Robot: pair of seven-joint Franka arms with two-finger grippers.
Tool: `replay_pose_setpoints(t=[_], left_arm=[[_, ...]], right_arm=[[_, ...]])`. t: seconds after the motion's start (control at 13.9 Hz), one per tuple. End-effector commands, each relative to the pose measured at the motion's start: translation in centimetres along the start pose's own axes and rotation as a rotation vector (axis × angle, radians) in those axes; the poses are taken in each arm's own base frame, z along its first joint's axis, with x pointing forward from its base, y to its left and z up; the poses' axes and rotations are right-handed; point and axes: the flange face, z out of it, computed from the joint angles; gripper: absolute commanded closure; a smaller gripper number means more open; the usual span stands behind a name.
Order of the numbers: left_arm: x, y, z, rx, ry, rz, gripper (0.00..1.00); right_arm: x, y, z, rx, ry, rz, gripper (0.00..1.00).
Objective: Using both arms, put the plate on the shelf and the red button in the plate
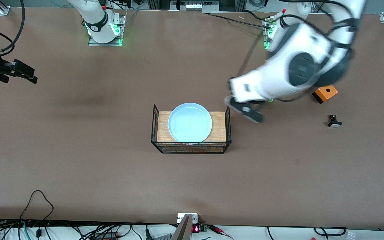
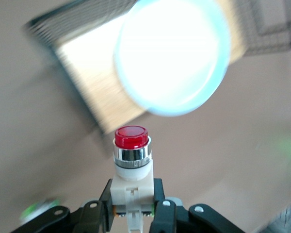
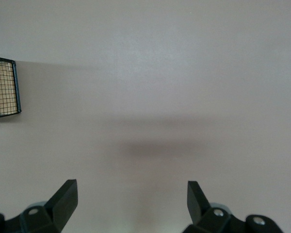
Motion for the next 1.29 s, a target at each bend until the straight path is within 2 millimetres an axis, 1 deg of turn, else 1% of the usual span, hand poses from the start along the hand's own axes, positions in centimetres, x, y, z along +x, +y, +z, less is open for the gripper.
replay_pose_setpoints(t=[0.0, 0.07, 0.14, 0.29, 0.43, 0.5, 0.57, 0.65, 0.72, 0.79, 0.86, 1.01, 1.08, 1.15, 1.22], left_arm=[[4.1, 4.1, 4.6, -0.062, 0.098, -0.110, 0.94], [4.8, 4.9, 6.1, -0.068, 0.130, -0.123, 0.94], [5.6, 4.7, 7.7, -0.074, 0.152, -0.137, 0.94], [7.0, 3.8, 10.1, -0.092, 0.192, -0.151, 0.94], [7.3, 4.2, 12.4, -0.083, 0.194, -0.143, 0.92], [7.3, 4.1, 12.7, -0.054, 0.200, -0.130, 0.88], [7.3, 4.3, 12.4, -0.048, 0.206, -0.133, 0.49], [7.3, 3.9, 11.2, -0.051, 0.217, -0.150, 0.01], [7.4, 2.9, 10.0, -0.052, 0.230, -0.164, 0.00], [7.4, 2.4, 9.2, -0.051, 0.233, -0.171, 0.00], [7.1, 2.4, 9.0, -0.045, 0.210, -0.170, 0.00], [5.1, 2.8, 6.6, 0.009, 0.116, -0.175, 0.00], [3.8, 2.1, 4.4, 0.040, 0.072, -0.185, 0.00], [2.2, 0.7, 1.6, 0.073, 0.027, -0.208, 0.00], [0.8, -1.1, -0.6, 0.128, -0.019, -0.228, 0.00]], right_arm=[[0.1, 0.0, -0.5, -0.008, 0.004, -0.006, 0.00], [0.1, 0.0, -0.5, -0.007, 0.004, -0.006, 0.00], [0.2, 0.0, -0.3, -0.007, 0.000, -0.004, 0.00], [0.2, 0.0, -0.3, -0.008, 0.001, -0.004, 0.00], [0.2, 0.0, -0.3, -0.008, 0.001, -0.002, 0.00], [0.2, 0.1, -0.4, -0.011, 0.003, -0.003, 0.00], [0.2, 0.1, -0.3, -0.013, 0.001, -0.003, 0.00], [0.2, 0.0, -0.3, -0.013, 0.001, -0.004, 0.00], [0.2, -0.1, -0.4, -0.013, 0.003, -0.006, 0.00], [0.1, -0.2, -0.4, -0.013, 0.003, -0.007, 0.00], [0.1, -0.3, -0.4, -0.013, 0.003, -0.007, 0.00], [0.1, -0.1, -0.4, -0.013, 0.003, -0.004, 0.00], [0.1, -0.1, -0.4, -0.013, 0.003, -0.004, 0.00], [0.2, -0.1, -0.4, -0.013, 0.004, -0.004, 0.00], [0.1, -0.1, -0.4, -0.013, 0.003, -0.004, 0.00]])
